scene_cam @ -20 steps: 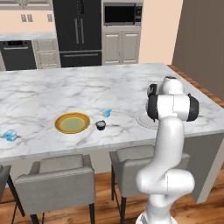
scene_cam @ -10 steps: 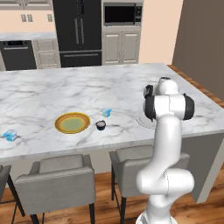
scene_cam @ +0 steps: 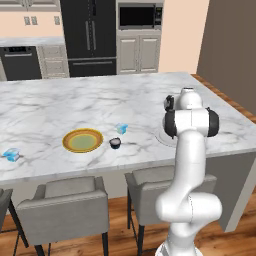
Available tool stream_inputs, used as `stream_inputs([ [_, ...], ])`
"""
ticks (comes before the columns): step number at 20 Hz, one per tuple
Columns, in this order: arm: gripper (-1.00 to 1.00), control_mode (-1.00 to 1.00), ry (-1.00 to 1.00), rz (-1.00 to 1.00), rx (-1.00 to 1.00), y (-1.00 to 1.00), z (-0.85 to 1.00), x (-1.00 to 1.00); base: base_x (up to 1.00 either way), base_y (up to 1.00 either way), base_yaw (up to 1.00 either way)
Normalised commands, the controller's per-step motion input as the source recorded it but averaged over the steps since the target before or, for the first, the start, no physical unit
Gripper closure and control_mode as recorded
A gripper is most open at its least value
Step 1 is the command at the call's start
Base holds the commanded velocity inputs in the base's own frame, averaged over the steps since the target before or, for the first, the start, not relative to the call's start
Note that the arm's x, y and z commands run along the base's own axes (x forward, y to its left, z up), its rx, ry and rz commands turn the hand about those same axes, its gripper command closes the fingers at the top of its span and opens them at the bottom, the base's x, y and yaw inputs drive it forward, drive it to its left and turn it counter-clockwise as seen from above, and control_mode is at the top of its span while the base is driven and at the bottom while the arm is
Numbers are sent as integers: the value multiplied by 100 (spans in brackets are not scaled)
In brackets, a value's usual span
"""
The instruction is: Place two yogurt containers on each plate.
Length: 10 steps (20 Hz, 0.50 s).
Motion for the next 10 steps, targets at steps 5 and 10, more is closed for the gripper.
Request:
stream_inputs([
  [5, 100, -100, 0, 0, 1, 0, -4, 0, 0, 0, 0],
  [10, -100, -100, 0, 0, 0, 0, -3, 0, 0, 0, 0],
])
